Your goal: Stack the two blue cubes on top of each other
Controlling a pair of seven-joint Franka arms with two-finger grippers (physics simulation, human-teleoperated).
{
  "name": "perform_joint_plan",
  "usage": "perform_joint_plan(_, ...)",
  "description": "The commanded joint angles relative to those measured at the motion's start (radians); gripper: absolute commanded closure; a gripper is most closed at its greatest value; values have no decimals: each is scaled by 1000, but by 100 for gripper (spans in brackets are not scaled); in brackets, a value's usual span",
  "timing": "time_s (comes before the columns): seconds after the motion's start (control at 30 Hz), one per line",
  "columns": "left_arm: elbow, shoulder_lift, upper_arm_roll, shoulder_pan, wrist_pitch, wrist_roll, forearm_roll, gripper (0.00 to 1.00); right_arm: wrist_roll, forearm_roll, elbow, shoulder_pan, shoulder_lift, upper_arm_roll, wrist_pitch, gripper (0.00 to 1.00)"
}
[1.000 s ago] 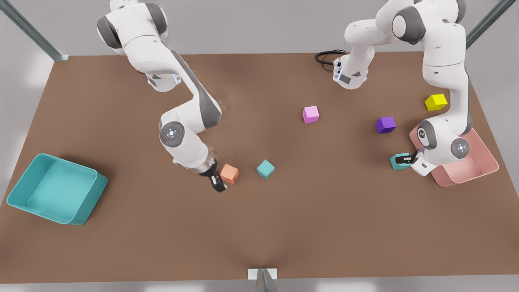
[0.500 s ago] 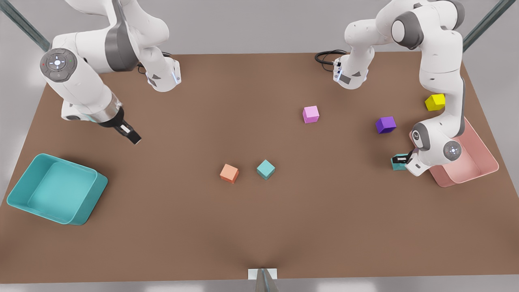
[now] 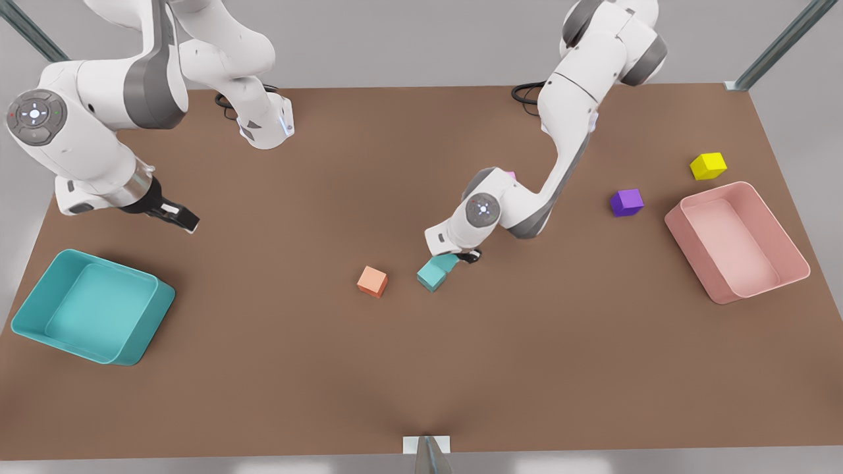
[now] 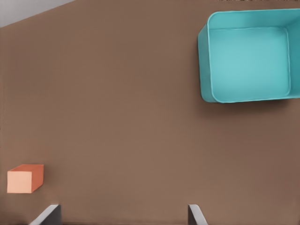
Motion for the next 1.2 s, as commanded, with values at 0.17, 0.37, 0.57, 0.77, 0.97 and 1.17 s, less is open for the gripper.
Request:
perform_joint_plan(0.17,152,119,-7,-32,-26,-786,17,36,-305,10,-3,22,2,-3,-1,0)
perform_joint_plan(0.37,171,147,-7,-32,-26,-792,18,36,-306,10,-4,20,3,-3,-1,0)
perform_joint_plan(0.57,171,166,-6,-35,-26,-791,20,0,-306,10,-6,20,3,-3,-1,0)
perform_joint_plan(0.77,172,162,-3,-15,-37,-789,18,0,-305,10,-12,20,3,-3,-1,0)
perform_joint_plan(0.97,189,165,-4,-12,-41,-791,15,0,-306,10,-13,20,3,-3,-1,0)
perform_joint_plan(1.17,214,170,-7,-18,-40,-789,15,0,-308,10,-12,20,6,-6,-1,0)
